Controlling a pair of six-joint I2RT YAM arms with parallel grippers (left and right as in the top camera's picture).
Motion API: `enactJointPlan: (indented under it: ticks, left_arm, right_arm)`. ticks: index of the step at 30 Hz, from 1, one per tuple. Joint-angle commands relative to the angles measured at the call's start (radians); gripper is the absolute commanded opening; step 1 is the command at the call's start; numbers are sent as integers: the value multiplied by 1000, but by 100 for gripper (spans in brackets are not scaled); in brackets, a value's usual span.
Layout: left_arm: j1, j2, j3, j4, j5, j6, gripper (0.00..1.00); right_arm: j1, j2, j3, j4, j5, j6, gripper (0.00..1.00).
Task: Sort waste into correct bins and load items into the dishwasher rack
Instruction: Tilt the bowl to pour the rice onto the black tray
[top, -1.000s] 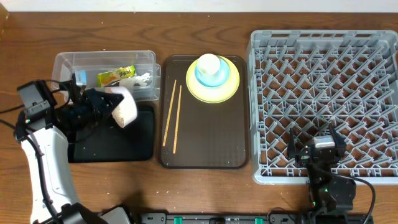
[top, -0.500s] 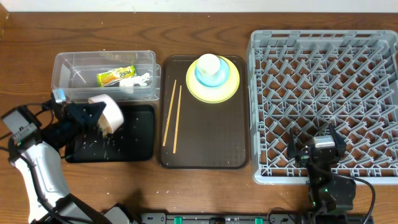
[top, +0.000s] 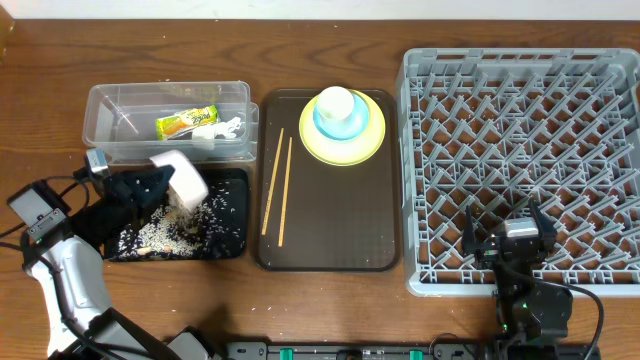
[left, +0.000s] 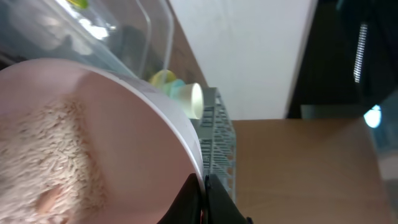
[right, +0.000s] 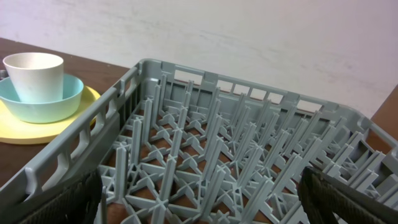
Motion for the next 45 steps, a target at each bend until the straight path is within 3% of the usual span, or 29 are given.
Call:
enactJointPlan:
  ticks: [1, 11, 27, 37, 40, 43, 45]
  left_arm:
    - [10, -4, 2, 2, 77, -2, 6]
    - [15, -4, 2, 21, 192, -2, 6]
    - [16, -4, 2, 4, 189, -117, 6]
    - [17, -4, 2, 68, 188, -128, 6]
    - [14, -8, 2, 14, 189, -165, 6]
    - [15, -6, 2, 79, 162, -158, 6]
    - [14, -7, 2, 57, 182, -224, 6]
  right_arm:
    - [-1, -2, -2, -4, -4, 4, 99]
    - [-1, -2, -2, -4, -4, 4, 99]
    - [-1, -2, -2, -4, -4, 4, 99]
    - [-1, -2, -2, -4, -4, 4, 99]
    - [-1, -2, -2, -4, -4, 4, 99]
    - [-1, -2, -2, -4, -3, 4, 99]
    - [-1, -2, -2, -4, -3, 4, 99]
